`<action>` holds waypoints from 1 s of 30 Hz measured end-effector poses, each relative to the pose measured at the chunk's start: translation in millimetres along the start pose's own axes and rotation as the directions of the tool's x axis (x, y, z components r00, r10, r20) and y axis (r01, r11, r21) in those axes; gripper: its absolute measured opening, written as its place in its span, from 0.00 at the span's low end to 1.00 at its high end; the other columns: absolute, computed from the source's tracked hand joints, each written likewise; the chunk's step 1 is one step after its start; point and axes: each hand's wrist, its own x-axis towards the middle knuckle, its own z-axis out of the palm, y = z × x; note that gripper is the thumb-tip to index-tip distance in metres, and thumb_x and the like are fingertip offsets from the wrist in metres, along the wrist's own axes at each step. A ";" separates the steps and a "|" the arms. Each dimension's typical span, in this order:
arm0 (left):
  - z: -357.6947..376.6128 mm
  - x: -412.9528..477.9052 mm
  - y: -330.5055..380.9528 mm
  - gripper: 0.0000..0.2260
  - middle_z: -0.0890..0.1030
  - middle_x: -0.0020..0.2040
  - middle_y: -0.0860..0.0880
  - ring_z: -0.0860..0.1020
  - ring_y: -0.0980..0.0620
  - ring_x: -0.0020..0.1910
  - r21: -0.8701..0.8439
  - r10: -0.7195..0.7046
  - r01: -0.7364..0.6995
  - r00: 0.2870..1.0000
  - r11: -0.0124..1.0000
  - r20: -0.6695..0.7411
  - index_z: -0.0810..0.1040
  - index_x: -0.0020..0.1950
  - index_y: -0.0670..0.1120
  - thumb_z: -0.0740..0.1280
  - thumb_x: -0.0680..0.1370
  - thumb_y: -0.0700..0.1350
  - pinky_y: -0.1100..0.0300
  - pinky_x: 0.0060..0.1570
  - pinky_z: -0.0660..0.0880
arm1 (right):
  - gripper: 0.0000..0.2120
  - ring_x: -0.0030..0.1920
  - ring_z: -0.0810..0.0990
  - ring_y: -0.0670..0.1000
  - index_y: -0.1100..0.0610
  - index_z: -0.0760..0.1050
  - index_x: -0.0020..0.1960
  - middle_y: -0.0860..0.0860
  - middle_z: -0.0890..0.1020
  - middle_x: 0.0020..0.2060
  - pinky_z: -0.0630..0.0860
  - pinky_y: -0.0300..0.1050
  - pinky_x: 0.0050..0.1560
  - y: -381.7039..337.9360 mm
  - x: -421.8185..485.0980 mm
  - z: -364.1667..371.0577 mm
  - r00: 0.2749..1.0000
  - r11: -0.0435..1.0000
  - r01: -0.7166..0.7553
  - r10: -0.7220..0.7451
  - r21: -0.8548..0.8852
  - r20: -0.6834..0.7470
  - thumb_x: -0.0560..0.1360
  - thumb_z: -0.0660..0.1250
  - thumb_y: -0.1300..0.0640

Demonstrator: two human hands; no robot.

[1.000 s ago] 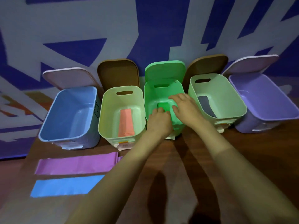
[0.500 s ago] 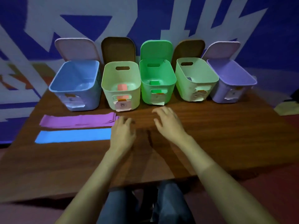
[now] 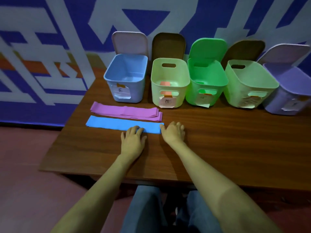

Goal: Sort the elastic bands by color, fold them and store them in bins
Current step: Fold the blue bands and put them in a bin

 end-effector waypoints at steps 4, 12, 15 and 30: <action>12.7 -6.5 -8.2 0.17 0.71 0.68 0.47 0.65 0.46 0.70 -0.033 0.057 -0.061 0.992 0.998 -0.110 0.73 0.67 0.48 0.58 0.80 0.51 0.38 0.70 0.50 | 0.34 0.68 0.61 0.58 0.62 0.64 0.67 0.58 0.66 0.67 0.62 0.51 0.66 -16.1 4.4 15.4 0.997 0.996 -0.078 0.078 0.045 -0.005 0.72 0.67 0.40; 12.5 -5.2 -8.5 0.17 0.69 0.69 0.49 0.63 0.49 0.71 -0.040 0.044 -0.048 0.994 0.998 -0.096 0.70 0.68 0.49 0.56 0.81 0.51 0.40 0.71 0.48 | 0.20 0.63 0.72 0.61 0.63 0.63 0.62 0.61 0.75 0.61 0.70 0.50 0.58 -29.0 2.4 29.5 1.000 0.967 -0.006 0.011 0.253 -0.019 0.74 0.66 0.61; 10.6 -5.0 -7.8 0.17 0.70 0.68 0.49 0.64 0.50 0.70 -0.110 0.014 -0.025 0.995 0.994 -0.100 0.69 0.69 0.49 0.56 0.81 0.50 0.42 0.72 0.49 | 0.19 0.62 0.73 0.61 0.63 0.62 0.63 0.61 0.74 0.61 0.71 0.50 0.56 -30.0 -1.0 22.5 1.000 0.943 -0.024 0.020 0.333 0.018 0.75 0.64 0.65; -4.2 -22.4 17.6 0.19 0.69 0.64 0.41 0.65 0.41 0.66 -0.417 -0.477 0.382 0.866 0.825 -0.151 0.68 0.66 0.43 0.65 0.77 0.47 0.44 0.66 0.57 | 0.20 0.50 0.77 0.58 0.61 0.66 0.61 0.60 0.77 0.55 0.71 0.46 0.41 120.1 -12.8 -65.8 0.990 0.938 -0.135 0.143 0.319 -0.003 0.71 0.66 0.66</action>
